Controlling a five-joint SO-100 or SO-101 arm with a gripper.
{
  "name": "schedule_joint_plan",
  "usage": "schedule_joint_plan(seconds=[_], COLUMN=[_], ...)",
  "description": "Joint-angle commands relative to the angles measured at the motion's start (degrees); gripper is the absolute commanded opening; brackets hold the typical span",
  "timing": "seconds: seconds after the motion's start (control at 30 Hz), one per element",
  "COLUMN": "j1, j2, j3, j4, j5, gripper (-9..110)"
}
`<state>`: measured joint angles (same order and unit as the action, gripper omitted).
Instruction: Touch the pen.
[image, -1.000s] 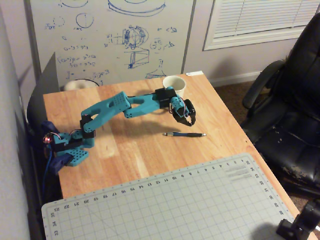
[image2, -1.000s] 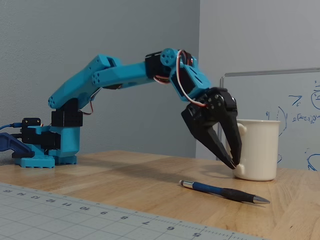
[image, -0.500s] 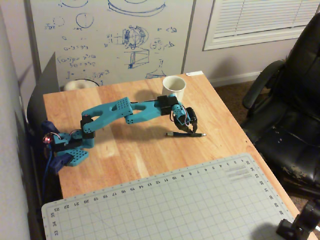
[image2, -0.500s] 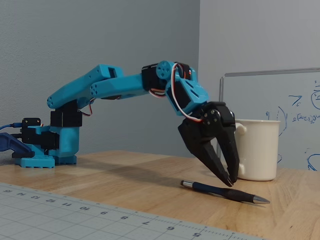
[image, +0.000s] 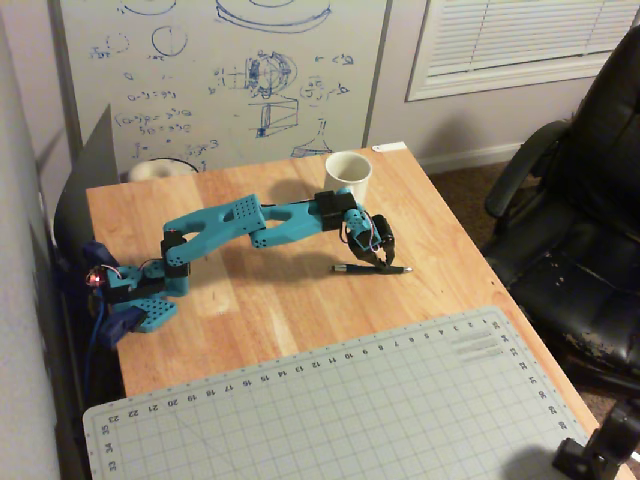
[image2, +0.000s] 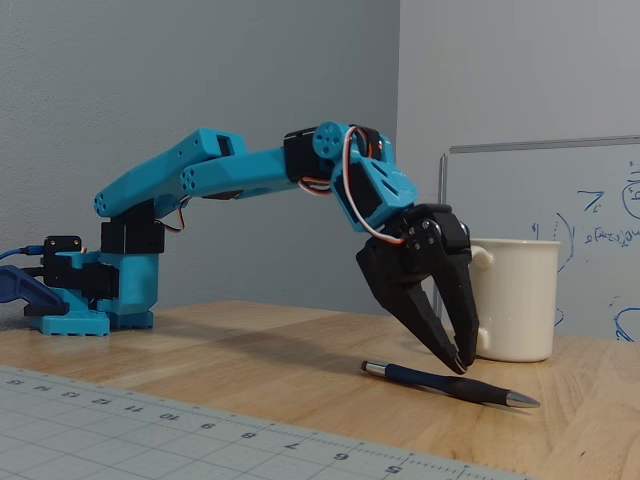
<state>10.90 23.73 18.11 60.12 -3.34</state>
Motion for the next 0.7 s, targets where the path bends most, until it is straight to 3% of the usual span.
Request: schedule_joint_plan(seconds=[0.0,0.67], j1=[-0.4,-0.4], j2=[2.5,0.0], j3=[-4.3,-5.3], j4=[-0.2,-0.2], j5=[0.2,0.3], gripper=[1,1])
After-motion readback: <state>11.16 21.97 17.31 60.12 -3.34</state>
